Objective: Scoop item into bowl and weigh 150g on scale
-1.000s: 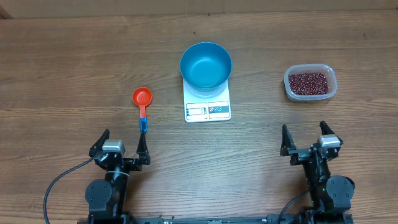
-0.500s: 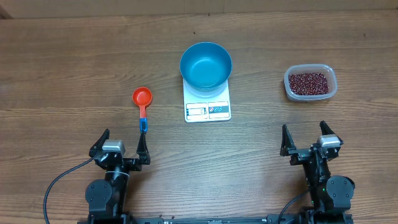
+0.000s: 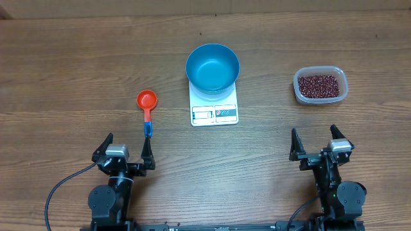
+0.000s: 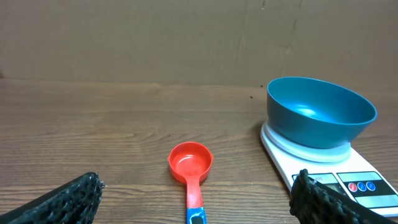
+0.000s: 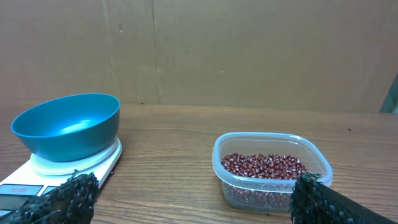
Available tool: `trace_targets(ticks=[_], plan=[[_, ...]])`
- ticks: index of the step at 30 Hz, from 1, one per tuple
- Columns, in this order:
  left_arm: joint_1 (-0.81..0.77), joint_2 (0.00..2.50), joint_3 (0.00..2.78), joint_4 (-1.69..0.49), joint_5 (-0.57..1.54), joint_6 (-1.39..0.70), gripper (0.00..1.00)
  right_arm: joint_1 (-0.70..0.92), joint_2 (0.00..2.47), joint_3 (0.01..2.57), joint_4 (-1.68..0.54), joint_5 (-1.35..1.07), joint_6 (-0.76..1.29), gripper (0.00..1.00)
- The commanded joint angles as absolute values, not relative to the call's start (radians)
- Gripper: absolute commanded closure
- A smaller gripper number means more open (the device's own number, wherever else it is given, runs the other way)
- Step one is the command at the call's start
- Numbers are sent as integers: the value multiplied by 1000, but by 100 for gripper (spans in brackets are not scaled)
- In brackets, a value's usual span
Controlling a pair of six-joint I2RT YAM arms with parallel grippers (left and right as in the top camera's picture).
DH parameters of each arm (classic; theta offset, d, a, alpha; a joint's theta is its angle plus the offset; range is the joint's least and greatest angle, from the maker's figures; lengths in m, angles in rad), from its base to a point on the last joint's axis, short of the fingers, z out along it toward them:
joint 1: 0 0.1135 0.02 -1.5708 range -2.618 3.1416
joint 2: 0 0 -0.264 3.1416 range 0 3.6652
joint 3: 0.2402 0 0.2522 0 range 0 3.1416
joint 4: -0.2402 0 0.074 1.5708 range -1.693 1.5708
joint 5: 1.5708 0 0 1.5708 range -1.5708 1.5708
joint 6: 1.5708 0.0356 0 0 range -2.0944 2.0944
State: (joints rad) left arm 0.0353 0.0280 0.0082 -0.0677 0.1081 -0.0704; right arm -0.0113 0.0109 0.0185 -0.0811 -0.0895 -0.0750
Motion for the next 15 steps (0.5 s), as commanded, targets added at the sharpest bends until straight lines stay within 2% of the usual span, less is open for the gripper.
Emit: trace_targets(ticks=[1, 7, 15], plan=[[41, 17, 5, -70, 102, -48, 1, -5, 2, 8, -77, -91, -76, 0], [42, 17, 16, -85, 101, -41, 0, -5, 2, 8, -77, -91, -76, 0], [42, 18, 166, -219, 101, -33, 1, -5, 2, 8, -77, -91, -76, 0]])
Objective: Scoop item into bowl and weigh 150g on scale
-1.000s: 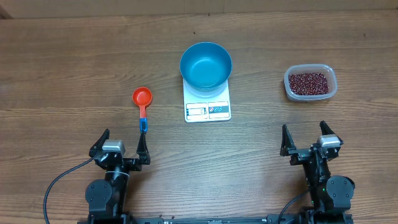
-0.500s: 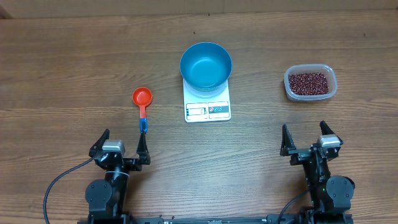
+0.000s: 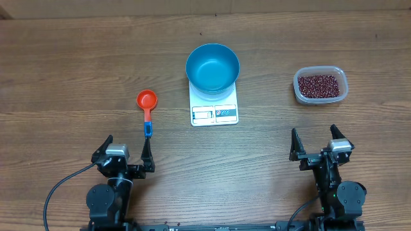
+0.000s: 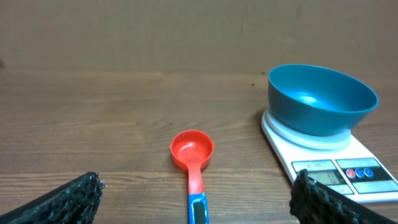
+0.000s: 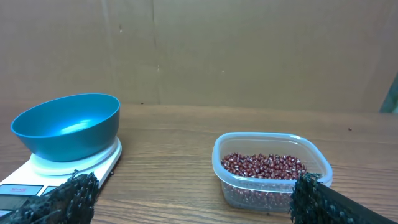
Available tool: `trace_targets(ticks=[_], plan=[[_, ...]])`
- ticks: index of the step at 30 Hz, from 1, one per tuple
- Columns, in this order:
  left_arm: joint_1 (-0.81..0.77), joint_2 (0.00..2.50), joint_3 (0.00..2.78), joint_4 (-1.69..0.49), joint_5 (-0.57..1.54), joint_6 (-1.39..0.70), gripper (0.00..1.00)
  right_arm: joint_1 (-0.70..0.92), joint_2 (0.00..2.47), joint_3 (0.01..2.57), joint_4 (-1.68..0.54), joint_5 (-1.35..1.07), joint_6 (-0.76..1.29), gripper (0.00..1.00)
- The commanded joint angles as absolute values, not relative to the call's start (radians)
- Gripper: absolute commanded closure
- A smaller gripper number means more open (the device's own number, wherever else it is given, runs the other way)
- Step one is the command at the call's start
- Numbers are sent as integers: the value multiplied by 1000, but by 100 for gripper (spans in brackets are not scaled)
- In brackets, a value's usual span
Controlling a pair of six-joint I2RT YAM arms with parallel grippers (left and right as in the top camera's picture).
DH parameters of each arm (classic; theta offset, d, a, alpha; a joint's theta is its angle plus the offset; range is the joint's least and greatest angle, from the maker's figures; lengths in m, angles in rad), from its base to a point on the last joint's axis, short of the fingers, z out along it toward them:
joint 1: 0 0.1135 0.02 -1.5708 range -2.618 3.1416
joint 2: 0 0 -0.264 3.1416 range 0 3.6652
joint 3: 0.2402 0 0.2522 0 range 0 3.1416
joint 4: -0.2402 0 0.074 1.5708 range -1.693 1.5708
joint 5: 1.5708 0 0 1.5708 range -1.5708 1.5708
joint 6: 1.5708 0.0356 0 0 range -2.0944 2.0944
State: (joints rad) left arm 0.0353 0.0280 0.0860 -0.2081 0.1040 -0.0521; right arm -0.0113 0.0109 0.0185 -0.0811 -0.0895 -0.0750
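Note:
An empty blue bowl (image 3: 212, 67) stands on a white kitchen scale (image 3: 214, 109) at the table's middle back. A red scoop (image 3: 147, 101) with a blue handle end lies flat to the left of the scale. At the right sits a clear tub of red beans (image 3: 320, 85). My left gripper (image 3: 125, 151) rests at the near edge, open and empty, with the scoop's handle (image 4: 198, 206) just ahead between its fingers. My right gripper (image 3: 314, 144) rests at the near right edge, open and empty, facing the tub (image 5: 268, 168).
The bare wooden table spreads around the objects. A brown cardboard wall (image 5: 249, 50) closes off the back. The scale's display and buttons (image 4: 351, 173) face the near edge.
My left gripper has tipped slightly downward, so the scoop and scale sit a little higher and nearer in its view. The right arm has not moved.

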Motion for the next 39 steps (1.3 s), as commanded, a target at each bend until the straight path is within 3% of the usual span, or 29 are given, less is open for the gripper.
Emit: trace_targets(ticks=[1, 39], plan=[[42, 19, 194, -235, 99, -33, 1, -5, 2, 8, -77, -91, -77, 0], [42, 796, 1111, -926, 105, 23, 0, -5, 2, 8, -77, -91, -76, 0]])
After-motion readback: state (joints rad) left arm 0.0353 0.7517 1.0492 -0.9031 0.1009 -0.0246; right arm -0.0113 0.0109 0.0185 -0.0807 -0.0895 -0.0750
